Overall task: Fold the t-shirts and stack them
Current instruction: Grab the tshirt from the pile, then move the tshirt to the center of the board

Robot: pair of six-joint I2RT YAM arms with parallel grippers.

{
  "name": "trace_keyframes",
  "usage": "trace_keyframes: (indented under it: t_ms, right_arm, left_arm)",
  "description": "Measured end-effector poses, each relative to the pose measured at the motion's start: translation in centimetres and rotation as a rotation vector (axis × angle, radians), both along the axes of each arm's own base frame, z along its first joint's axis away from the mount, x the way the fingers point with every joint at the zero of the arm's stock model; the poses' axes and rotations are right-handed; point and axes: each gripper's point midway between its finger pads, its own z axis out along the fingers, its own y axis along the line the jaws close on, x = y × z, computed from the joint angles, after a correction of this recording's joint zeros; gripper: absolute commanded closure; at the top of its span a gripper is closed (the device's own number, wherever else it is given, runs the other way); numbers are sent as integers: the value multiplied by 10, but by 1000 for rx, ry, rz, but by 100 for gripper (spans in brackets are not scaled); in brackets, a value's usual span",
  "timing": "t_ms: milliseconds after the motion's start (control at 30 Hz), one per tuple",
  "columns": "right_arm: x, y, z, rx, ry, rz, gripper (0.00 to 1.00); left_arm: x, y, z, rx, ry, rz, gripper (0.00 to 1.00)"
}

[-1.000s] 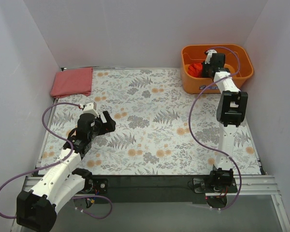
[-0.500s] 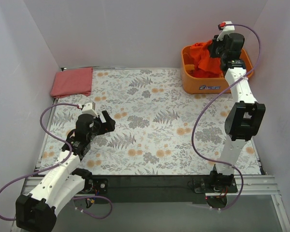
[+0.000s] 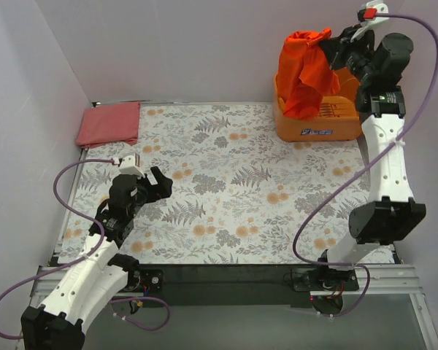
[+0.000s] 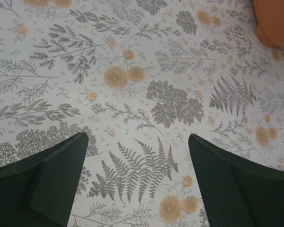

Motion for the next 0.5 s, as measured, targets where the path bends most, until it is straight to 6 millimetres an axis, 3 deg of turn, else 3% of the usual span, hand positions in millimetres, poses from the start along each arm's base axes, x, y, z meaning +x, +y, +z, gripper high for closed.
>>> trace_keyframes:
  t_ms: [133, 200, 267, 400, 433, 500]
  right_arm:
    - [-82, 28, 78, 37, -158, 142, 99]
    - [-123, 48, 99, 57, -209, 235, 99]
    - [-155, 70, 106, 80, -225, 333, 99]
    - [-204, 131, 79, 137, -151, 555, 99]
    - [-212, 149, 65, 147, -110, 611, 79]
    - [-227, 190, 27, 170, 5, 722, 63]
  left_arm:
    - [-2, 1, 11, -10, -38, 1, 13]
    - [-3, 2, 15, -14, -56, 3, 14]
    - [-4, 2, 20, -19, -73, 4, 13]
    - [-5, 3, 27, -26, -98, 7, 13]
    - [-5, 4, 28, -27, -103, 9, 13]
    - [-5, 5, 30, -27, -111, 17, 13]
